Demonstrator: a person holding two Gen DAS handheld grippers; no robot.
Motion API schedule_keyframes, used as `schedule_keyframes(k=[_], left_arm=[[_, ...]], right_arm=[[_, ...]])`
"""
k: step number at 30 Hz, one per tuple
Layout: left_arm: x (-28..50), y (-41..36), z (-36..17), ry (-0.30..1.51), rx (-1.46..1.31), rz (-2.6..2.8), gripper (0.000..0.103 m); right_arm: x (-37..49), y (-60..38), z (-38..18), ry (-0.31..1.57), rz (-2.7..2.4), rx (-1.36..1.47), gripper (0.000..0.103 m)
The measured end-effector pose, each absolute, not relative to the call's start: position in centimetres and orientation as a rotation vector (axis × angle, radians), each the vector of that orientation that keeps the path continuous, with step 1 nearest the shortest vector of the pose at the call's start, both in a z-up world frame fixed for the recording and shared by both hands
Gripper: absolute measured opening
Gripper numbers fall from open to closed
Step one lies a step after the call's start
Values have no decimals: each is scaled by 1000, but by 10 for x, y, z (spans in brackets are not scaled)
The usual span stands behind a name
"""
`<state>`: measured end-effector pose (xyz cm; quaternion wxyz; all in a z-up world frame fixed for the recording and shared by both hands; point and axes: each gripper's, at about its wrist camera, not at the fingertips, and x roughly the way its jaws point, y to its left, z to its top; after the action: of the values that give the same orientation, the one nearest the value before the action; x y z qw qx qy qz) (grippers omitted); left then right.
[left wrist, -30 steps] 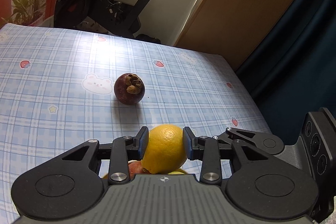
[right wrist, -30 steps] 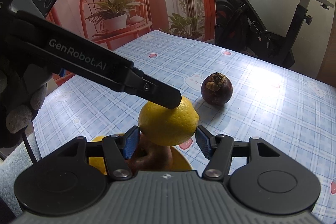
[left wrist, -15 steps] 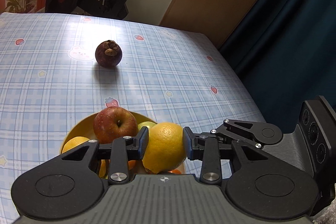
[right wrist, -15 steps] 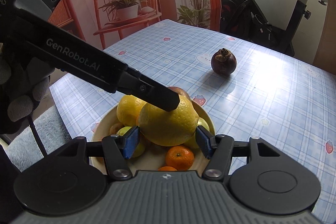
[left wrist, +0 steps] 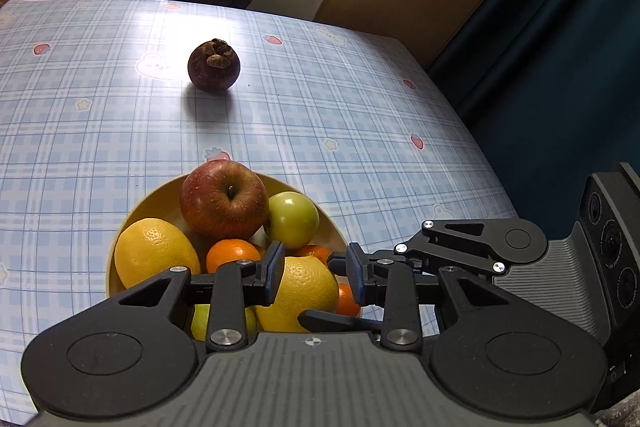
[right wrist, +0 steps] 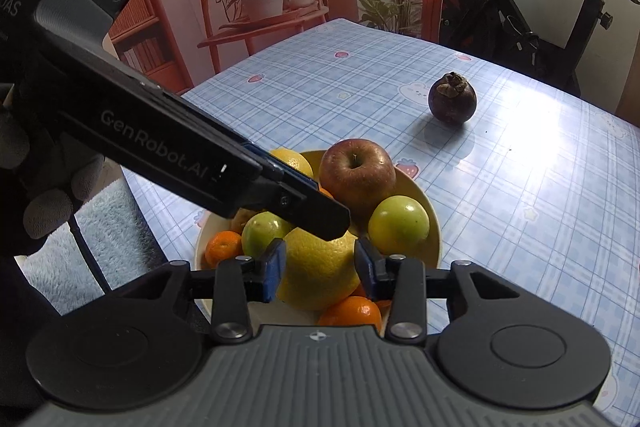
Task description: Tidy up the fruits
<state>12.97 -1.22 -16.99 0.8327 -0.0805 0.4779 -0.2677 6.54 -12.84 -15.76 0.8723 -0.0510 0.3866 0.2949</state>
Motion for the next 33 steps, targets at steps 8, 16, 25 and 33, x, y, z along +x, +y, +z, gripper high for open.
schedule_keyframes(k=[8, 16, 25, 33], left_arm=[[138, -4, -168, 1003, -186, -547, 35], [148, 6, -157, 944, -169, -488, 35], [184, 35, -135, 838, -147, -370, 36], [228, 32, -128, 770, -115, -318, 36]], right_arm=[[67, -136, -163, 803, 622, -62, 43], [73, -147, -162, 792, 613, -3, 43], [106, -177, -142, 701, 497, 47, 43], [152, -175, -138, 601, 384, 13, 43]])
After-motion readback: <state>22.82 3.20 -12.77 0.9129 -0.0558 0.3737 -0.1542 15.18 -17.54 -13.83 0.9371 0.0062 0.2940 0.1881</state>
